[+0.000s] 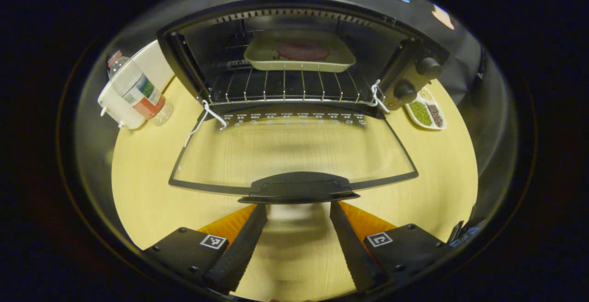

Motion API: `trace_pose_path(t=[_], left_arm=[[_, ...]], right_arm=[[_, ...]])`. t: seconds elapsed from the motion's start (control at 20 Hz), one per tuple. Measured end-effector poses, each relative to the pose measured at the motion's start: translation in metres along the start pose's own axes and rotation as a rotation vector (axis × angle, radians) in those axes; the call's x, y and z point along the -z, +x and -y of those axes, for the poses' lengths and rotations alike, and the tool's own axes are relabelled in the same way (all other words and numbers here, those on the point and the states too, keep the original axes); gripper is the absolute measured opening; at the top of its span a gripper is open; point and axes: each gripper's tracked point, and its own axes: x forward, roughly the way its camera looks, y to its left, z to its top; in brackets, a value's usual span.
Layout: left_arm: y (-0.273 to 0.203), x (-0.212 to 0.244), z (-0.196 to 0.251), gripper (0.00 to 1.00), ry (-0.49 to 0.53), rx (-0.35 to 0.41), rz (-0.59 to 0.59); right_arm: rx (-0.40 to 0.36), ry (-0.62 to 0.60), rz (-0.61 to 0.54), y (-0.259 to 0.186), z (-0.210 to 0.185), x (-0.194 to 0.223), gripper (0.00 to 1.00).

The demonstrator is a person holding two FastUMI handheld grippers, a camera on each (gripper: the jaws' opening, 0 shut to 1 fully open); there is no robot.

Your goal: Open the electric oven with the left hand, put the food in, and close the electric oven.

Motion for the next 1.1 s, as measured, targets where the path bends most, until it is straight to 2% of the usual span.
trace_pose_path(t=[0.15,0.25,0.4,0.45,0.5,0.6,0.65,0.7,0.8,0.85,1.0,1.1], left_arm=[[-0.009,-0.003,0.001,0.94,0.001,-0.004,0.034],[-0.015,-0.006,0.002,0.97,0.002,-0.008,0.054],[-0.024,-0.011,0.003,0.94,0.002,-0.008,0.080],[-0.028,-0.014,0.003,0.97,0.003,-0.007,0.091],[-0.032,-0.016,0.004,0.95,0.003,-0.006,0.103],[-0.037,-0.020,0.004,0.97,-0.001,-0.004,0.125],[-0.038,-0.021,0.005,0.94,-0.009,-0.002,0.132],[-0.039,-0.021,0.005,0.97,-0.015,0.000,0.134],[-0.040,-0.023,0.005,0.94,-0.023,0.002,0.138],[-0.041,-0.024,0.005,0.97,-0.023,0.001,0.142],[-0.045,-0.030,0.004,0.94,-0.015,-0.007,0.161],[-0.047,-0.036,0.002,0.97,-0.027,-0.011,0.175]], right_arm=[[-0.017,-0.010,0.008,-0.001,-0.006,-0.003,0.88],[-0.029,-0.014,0.022,-0.004,-0.010,-0.007,0.88],[-0.039,-0.033,0.036,-0.009,-0.012,-0.010,0.88],[-0.041,-0.039,0.037,-0.010,-0.012,-0.011,0.88],[-0.042,-0.039,0.034,-0.012,-0.013,-0.010,0.88],[-0.043,-0.035,0.028,-0.013,-0.012,-0.009,0.88],[-0.041,-0.032,0.026,-0.012,-0.010,-0.007,0.88],[-0.040,-0.030,0.024,-0.012,-0.008,-0.006,0.88],[-0.038,-0.028,0.023,-0.013,-0.006,-0.008,0.88],[-0.036,-0.027,0.024,-0.014,-0.004,-0.007,0.88],[-0.029,-0.017,0.019,-0.013,0.000,-0.007,0.88],[-0.027,-0.012,0.013,-0.012,0.004,-0.003,0.88]])
